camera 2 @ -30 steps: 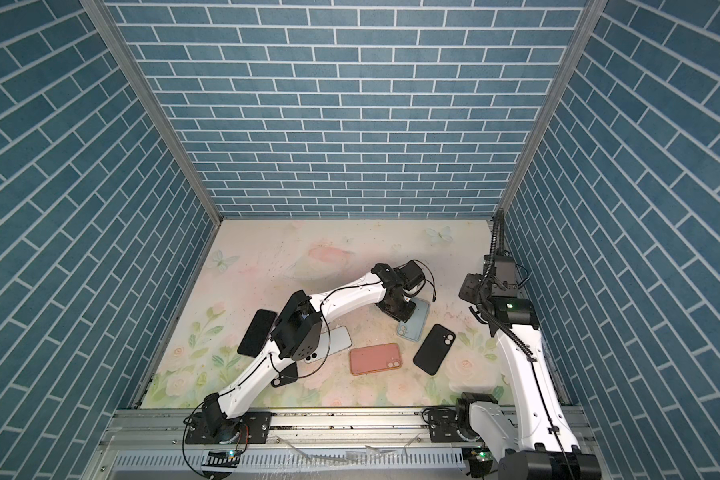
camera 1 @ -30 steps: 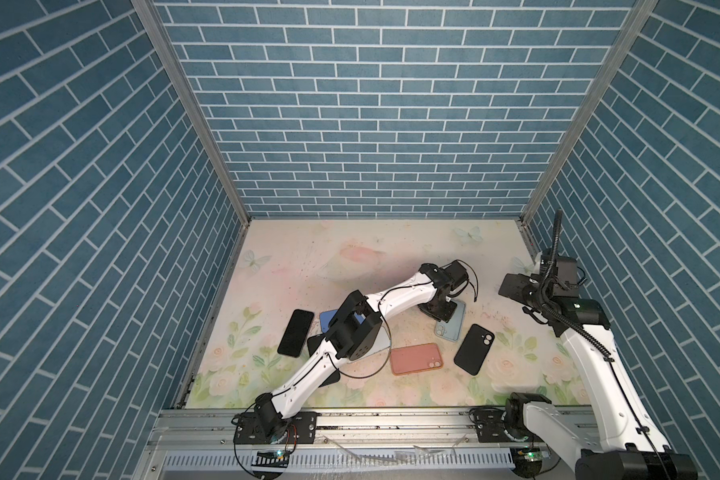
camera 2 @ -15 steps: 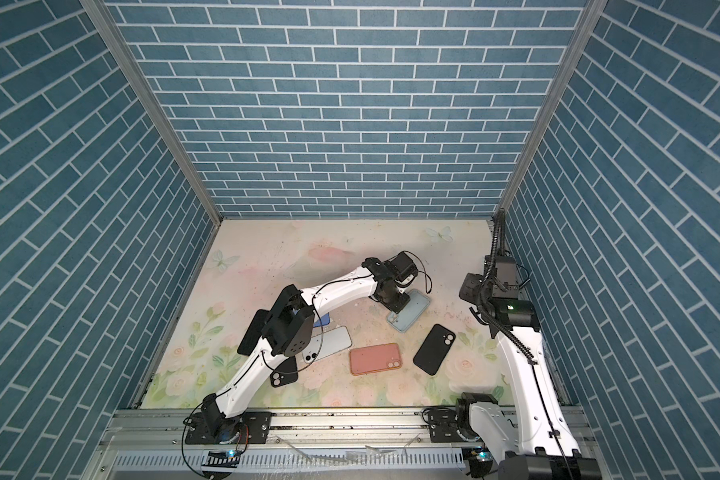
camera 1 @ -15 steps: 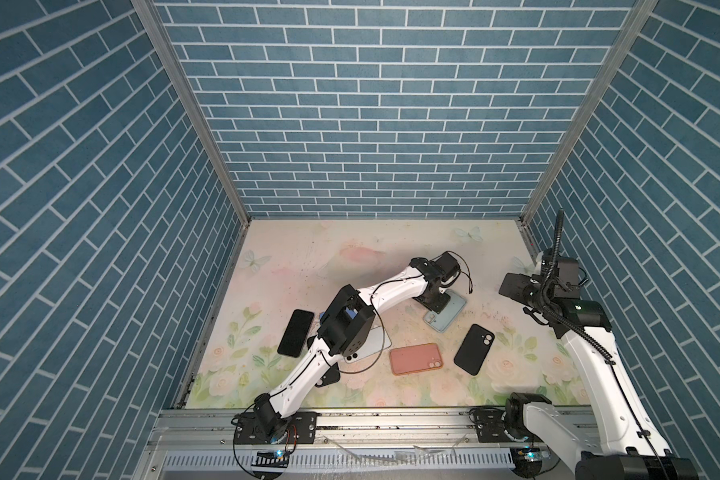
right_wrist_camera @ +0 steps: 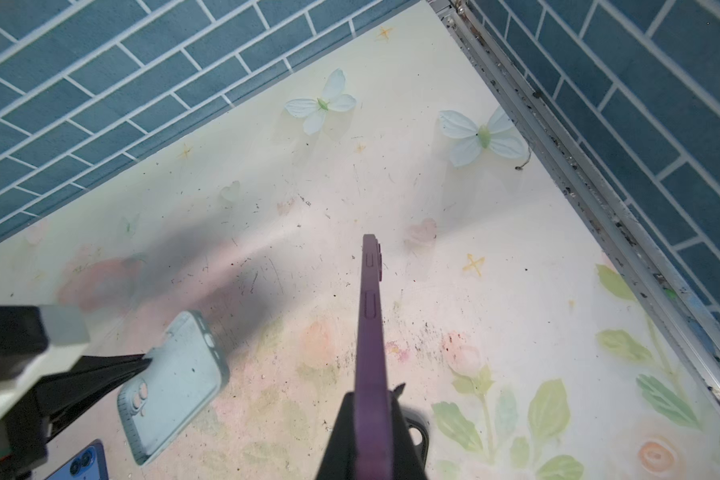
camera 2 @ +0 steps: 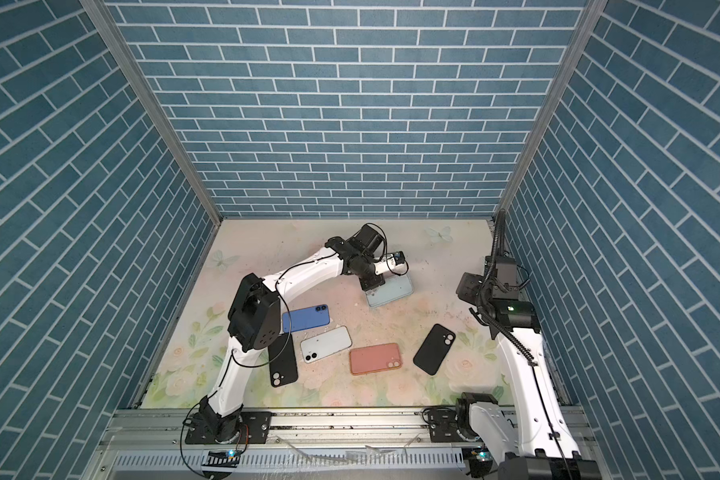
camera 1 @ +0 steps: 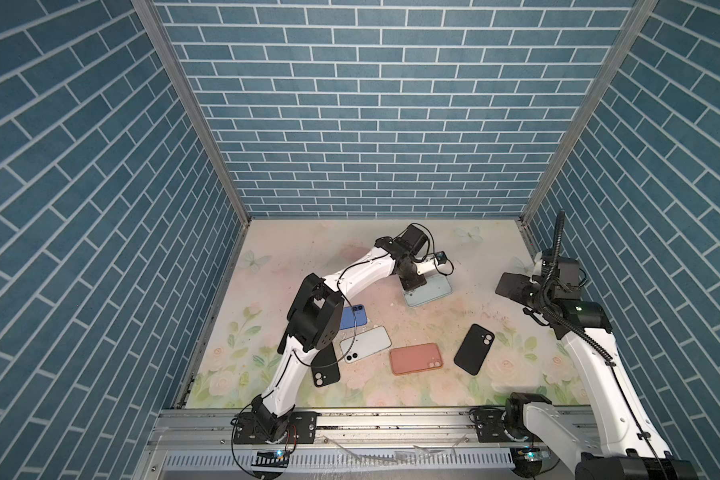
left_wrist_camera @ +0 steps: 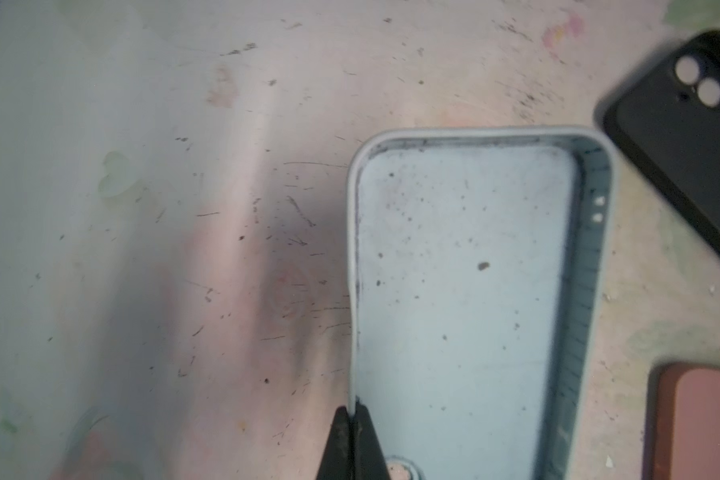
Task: Put the phone into the phone case
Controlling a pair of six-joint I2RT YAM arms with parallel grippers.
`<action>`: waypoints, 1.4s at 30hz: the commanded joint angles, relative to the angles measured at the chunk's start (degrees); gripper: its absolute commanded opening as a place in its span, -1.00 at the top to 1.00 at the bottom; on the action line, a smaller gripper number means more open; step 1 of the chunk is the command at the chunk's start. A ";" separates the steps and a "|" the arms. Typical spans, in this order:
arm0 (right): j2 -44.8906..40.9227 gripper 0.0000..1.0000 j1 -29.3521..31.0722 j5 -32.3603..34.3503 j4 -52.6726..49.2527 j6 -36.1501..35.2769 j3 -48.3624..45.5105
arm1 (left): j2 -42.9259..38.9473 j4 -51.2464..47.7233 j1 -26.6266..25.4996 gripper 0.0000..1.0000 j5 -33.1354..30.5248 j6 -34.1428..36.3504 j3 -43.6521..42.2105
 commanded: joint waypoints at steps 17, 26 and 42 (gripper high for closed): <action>2.78 1.00 -0.16 -13.91 3.52 3.85 -0.72 | 6.03 -2.07 3.14 1.00 0.52 25.24 0.86; 4.55 1.00 -0.13 -21.04 5.40 3.38 0.84 | 2.64 4.30 5.87 0.18 1.52 14.27 2.09; 14.41 1.00 14.05 -28.59 32.17 18.97 -8.26 | -26.14 31.14 18.29 -0.99 -1.27 -34.64 -20.02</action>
